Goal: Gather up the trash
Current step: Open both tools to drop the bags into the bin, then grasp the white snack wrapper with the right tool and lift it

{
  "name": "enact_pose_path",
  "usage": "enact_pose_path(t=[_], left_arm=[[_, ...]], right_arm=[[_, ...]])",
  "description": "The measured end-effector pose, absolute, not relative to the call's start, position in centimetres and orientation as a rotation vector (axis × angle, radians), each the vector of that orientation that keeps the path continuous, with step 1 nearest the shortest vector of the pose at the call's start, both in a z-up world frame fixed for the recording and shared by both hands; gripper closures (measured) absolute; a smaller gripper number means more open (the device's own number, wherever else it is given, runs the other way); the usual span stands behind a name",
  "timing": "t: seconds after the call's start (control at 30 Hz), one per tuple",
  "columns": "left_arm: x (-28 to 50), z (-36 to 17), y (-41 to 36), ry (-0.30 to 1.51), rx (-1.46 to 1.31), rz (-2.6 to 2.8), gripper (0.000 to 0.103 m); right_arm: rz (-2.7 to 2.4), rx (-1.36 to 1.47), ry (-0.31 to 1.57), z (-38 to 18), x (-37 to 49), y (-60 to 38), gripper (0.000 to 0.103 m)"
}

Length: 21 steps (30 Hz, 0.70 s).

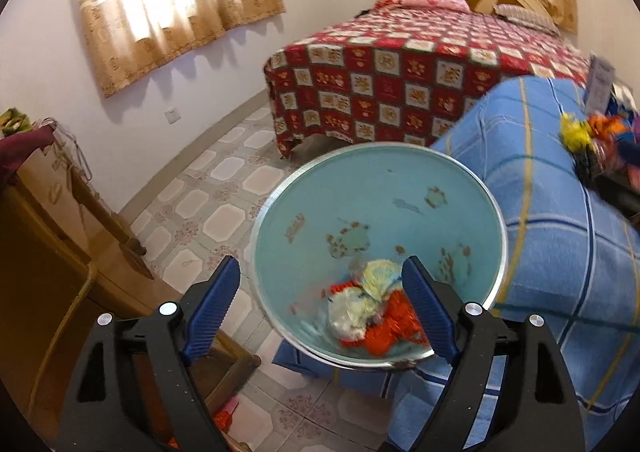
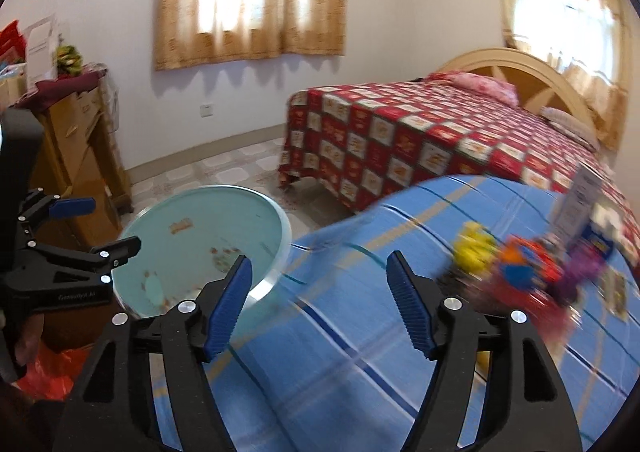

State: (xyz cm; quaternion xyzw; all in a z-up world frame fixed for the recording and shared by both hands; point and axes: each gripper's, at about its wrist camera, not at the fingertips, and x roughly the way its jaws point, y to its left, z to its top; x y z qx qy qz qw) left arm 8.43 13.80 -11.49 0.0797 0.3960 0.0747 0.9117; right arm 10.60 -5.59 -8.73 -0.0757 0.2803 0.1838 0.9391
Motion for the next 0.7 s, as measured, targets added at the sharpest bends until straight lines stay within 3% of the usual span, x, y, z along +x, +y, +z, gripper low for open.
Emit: enact_pose_path(t=[0.33,0.7], left_arm=[[8.4,-12.9,8.5,0.837,0.232,0.064,0.021],[11.2,-13.0,4.8,0.801,0.258,0.102,0.021]], right_arm=[[0.103,-0.024,0.579,-9.4,7.2,-17.6,0.03],[-0.158,0.067,0.669,-11.1,10.3,-25.2,0.03]])
